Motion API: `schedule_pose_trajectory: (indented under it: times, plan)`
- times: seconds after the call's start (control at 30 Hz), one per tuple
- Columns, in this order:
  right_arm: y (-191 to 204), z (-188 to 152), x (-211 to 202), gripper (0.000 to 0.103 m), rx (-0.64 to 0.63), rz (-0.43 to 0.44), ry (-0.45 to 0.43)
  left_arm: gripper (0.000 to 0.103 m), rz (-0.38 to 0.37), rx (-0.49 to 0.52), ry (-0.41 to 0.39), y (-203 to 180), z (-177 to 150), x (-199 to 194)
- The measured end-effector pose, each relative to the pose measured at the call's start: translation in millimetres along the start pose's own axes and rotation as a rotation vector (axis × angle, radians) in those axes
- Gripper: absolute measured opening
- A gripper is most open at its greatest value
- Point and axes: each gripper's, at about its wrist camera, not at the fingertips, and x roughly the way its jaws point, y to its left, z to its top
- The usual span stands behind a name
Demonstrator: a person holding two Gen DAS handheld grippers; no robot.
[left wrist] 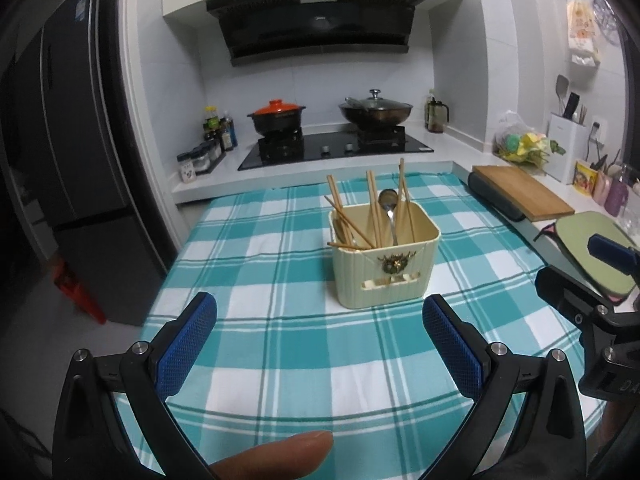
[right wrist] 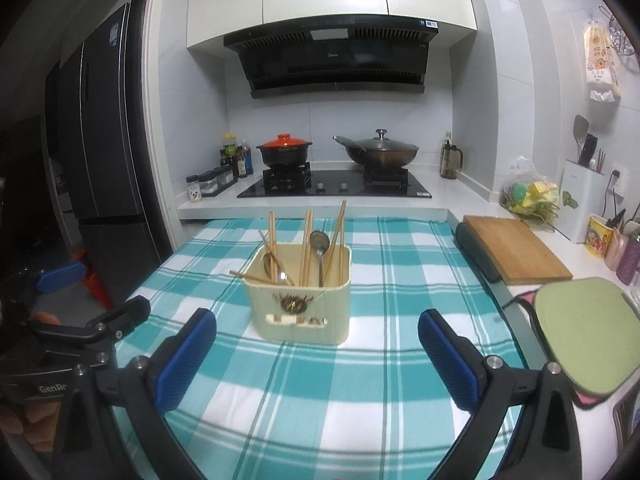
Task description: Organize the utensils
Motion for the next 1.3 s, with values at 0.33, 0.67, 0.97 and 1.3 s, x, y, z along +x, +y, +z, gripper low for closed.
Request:
schedule_pose_trajectory:
  times: [0.33,0.67,0.97,1.3]
  plan:
    - [21,-10,-28,0.103,-0.019,-0.007,0.024,0.103,-0.002,-0.019,0.017,8,-13,-18]
    - [34,-12,-37,0.103,-0.025,0.005,0.036,0.103,-0.002,-0.032,0.022,13,-16,-21]
    - [35,-11,-38,0.103,-0.029,0.003,0.038,0.103,-0.013,-0.043,0.029,14,-16,-22]
    - [33,-12,-41,0.103,-0.034,-0.006,0.037,0.103,-0.006,-0.037,0.023,12,-15,-24]
